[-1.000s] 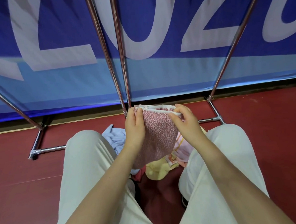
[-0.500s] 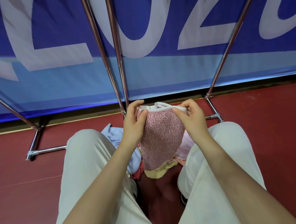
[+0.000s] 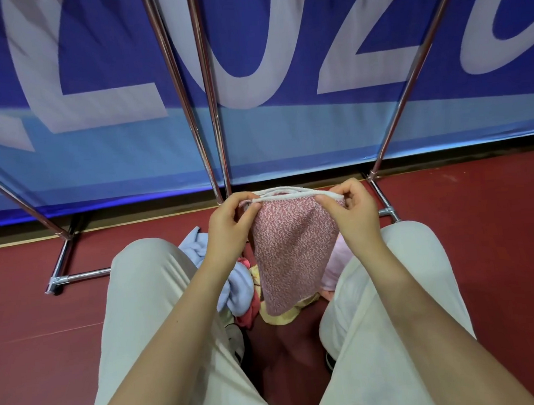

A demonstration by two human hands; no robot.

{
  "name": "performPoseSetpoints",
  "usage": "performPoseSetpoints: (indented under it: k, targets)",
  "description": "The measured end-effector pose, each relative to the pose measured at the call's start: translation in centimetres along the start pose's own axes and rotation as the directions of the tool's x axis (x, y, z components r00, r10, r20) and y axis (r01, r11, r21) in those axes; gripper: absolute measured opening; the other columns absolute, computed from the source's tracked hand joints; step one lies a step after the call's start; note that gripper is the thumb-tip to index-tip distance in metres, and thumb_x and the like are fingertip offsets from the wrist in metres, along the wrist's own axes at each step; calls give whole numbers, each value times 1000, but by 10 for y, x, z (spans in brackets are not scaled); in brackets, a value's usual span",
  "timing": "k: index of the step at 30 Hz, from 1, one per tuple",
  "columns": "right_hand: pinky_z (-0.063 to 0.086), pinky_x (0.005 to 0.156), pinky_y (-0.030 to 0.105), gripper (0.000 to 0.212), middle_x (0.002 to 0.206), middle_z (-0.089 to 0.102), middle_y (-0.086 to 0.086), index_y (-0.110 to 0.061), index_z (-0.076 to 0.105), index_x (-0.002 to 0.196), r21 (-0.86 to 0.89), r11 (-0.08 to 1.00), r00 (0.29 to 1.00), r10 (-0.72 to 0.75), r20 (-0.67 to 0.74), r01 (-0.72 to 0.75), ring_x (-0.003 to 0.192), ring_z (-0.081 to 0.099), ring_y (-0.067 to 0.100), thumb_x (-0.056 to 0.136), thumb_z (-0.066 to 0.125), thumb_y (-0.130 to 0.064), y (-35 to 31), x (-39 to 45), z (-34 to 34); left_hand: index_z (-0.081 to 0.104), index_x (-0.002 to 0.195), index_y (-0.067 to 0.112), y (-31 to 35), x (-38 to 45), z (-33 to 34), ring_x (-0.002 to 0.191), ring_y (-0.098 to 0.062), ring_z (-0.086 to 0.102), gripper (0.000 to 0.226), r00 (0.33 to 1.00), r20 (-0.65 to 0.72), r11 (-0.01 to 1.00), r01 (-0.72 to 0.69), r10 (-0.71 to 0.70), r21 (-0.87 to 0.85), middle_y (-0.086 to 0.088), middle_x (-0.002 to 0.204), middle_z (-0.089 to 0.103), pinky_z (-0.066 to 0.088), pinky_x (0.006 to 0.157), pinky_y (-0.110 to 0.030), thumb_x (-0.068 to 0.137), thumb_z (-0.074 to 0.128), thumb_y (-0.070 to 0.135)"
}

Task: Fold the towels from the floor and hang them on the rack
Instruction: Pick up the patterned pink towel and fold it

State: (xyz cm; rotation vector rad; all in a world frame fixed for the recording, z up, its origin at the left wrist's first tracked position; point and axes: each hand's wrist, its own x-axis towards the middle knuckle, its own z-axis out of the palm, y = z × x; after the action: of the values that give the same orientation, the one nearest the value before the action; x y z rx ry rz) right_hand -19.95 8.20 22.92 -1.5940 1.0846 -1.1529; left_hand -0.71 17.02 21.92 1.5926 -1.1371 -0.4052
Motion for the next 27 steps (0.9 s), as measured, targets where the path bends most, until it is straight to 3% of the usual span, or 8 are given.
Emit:
performPoseSetpoints:
  k: [3,6,9,14,18,22,25,27]
  targets:
    - [46,66,29,21,74,57,-3,-5,56,81,-27,1000,1000,-2,18,3,68,52,8,80,75,-13,0,-2,0,60,95,16,-3,-3,5,77,4,56,10,1000,24,999,-7,6,47,7,86,62,41,73,-13,97,54,8]
    - [44,64,29,22,76,58,5,-9,53,78,-89,995,995,-31,92,39,68,50,11,81,74,-15,3,-4,2,48,91,13,-7,-7,14,67,-2,46,15,995,14,994,103,-104,22,6,76,51,35,67,-26,103,39,10]
    - [44,64,35,27,78,56,6,-11,49,73,-167,978,981,-93,169,121,72,52,22,80,75,-16,6,-5,2,46,88,10,-2,-10,18,68,1,43,20,984,-34,982,174,-177,-71,3,78,47,36,71,-21,104,33,9]
    - [36,57,38,51,68,46,5,-26,30,64,-241,932,938,-198,286,270,63,43,23,76,79,-19,10,-4,2,41,76,19,17,-7,9,63,2,39,26,994,-44,990,91,-96,-109,7,71,42,33,63,-17,102,43,15]
    - [31,54,25,41,63,44,-1,-27,38,71,-236,963,964,-69,257,132,56,37,10,77,79,-21,9,-3,2,37,76,24,21,-5,-4,63,5,44,35,992,114,998,62,-61,-11,9,74,48,35,61,-14,88,69,15]
    - [39,60,19,29,68,57,-4,-29,60,100,-219,975,945,24,326,50,60,49,2,79,76,-17,9,-1,-2,37,75,22,16,-3,-6,64,-1,41,33,991,131,1000,14,-12,-16,6,73,48,34,62,-14,90,63,8]
    - [38,62,27,10,71,61,-2,-23,66,81,-298,954,912,97,398,28,63,50,7,80,75,-20,14,0,-3,34,74,23,11,-4,-2,61,-2,36,36,990,137,999,-48,45,15,9,69,40,31,59,-14,94,57,3]
    - [34,57,22,15,67,56,-5,-19,62,74,-289,957,917,111,382,5,59,45,4,79,75,-20,14,0,-4,33,75,23,9,-5,0,60,-1,35,34,990,138,999,-40,36,27,9,69,39,30,57,-15,97,52,5]
